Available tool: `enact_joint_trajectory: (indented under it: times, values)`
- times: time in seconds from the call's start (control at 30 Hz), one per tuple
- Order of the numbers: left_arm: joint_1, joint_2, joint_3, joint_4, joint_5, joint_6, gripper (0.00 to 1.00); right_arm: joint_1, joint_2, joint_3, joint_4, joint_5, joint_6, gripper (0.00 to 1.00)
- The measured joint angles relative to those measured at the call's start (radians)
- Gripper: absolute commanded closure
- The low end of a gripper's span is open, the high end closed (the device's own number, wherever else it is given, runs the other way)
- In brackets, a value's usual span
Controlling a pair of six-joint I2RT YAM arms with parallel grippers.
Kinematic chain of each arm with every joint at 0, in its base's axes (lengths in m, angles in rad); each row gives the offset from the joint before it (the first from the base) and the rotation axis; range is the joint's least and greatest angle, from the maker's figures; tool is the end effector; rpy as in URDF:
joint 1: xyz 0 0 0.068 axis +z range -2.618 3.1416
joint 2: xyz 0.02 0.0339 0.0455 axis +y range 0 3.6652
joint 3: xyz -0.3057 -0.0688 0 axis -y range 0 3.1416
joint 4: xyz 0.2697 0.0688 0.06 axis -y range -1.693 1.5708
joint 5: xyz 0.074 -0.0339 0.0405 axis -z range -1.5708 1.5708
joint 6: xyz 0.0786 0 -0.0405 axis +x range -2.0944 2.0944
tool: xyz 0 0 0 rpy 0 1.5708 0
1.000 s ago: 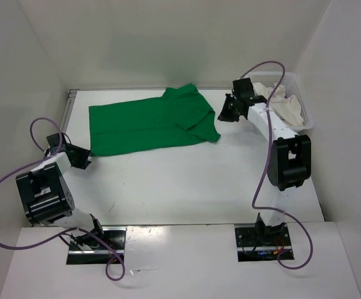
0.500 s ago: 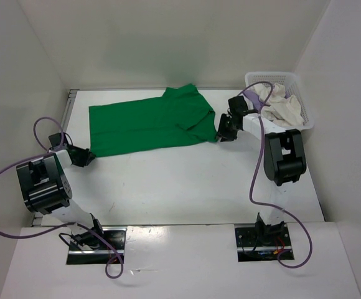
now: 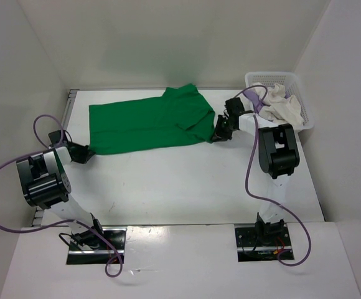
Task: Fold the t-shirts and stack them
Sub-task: Fold the flattened tshirt in 1/3 of the way
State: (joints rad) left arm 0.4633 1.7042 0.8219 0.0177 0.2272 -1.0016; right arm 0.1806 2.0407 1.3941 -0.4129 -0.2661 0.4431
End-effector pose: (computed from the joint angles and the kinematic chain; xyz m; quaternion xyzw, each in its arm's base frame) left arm 0.3443 0.1522 0.1318 -0.5942 0.7194 -0.1939 0.3029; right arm 0.4716 0.1071 0.1408 0.0922 0.9551 0.1991 0.1992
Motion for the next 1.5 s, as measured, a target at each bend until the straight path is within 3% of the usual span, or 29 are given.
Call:
enact_joint_trajectory:
  times: [0.23,0.4,0.7,0.97,1.07,1.13,1.17,1.2,1.33,1.5]
  values:
    - [0.0,0.01,0.021,-0.011,0.003,0.012,1.0,0.0,0.022,0.017,0.015,0.025,0.035,0.99]
    - [0.0,0.009,0.067,-0.043,-0.005,0.054,1.0,-0.008,-0.02,-0.001,0.005,0.084,0.043,1.0]
    - [-0.008,0.0,0.078,-0.108,-0.013,0.116,1.0,-0.073,-0.258,-0.219,-0.025,0.129,0.037,1.0]
    - [-0.01,-0.146,0.017,-0.212,-0.028,0.179,1.0,-0.08,-0.369,-0.332,-0.144,0.165,0.021,1.0]
    - [-0.01,-0.197,0.006,-0.242,-0.035,0.196,1.0,-0.105,-0.408,-0.349,-0.176,0.16,0.008,0.86]
    - [-0.01,-0.222,-0.014,-0.242,-0.04,0.212,0.95,-0.117,-0.419,-0.355,-0.188,0.166,0.003,0.64]
    - [-0.009,-0.233,-0.031,-0.243,-0.049,0.217,0.9,-0.124,-0.422,-0.357,-0.193,0.166,0.0,0.6]
    - [-0.008,-0.24,-0.041,-0.246,-0.05,0.218,0.83,-0.127,-0.426,-0.357,-0.198,0.166,-0.006,0.58]
    - [-0.006,-0.272,-0.065,-0.268,-0.062,0.22,0.79,-0.134,-0.48,-0.373,-0.209,0.145,-0.015,0.57]
    - [-0.006,-0.35,-0.064,-0.28,-0.056,0.224,0.74,-0.076,-0.555,-0.375,-0.222,0.1,0.002,0.7]
